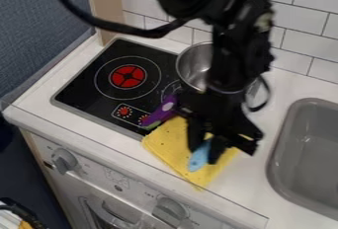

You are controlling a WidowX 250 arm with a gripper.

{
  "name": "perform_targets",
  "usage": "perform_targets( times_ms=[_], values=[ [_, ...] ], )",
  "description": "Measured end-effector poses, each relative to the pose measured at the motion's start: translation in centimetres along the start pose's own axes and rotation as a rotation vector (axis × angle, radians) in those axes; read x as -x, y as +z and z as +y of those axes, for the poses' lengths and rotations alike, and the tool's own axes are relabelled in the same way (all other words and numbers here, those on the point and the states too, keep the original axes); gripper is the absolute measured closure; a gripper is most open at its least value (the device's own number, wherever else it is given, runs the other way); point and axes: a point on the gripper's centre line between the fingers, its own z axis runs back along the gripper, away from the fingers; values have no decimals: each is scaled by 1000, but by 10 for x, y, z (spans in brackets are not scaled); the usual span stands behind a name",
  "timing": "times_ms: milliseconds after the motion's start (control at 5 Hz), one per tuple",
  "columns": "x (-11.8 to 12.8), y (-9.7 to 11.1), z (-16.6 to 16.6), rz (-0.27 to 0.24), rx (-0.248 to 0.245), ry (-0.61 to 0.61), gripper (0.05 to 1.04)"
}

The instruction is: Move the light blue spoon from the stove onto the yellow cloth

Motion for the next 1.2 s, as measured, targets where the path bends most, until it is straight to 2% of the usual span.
perform_targets(
  times_ms=[200, 400, 600, 800, 1000, 1200],
  values=[
    [12, -3, 11, 7, 0, 49, 757],
    [15, -7, 12, 5, 11, 53, 686],
    [13, -10, 10, 4, 22, 30, 376],
    [9, -7, 10, -1, 19, 22, 113],
    [7, 8, 10, -63, 31, -6, 77],
    [9, 18, 12, -95, 35, -10, 83]
  ],
)
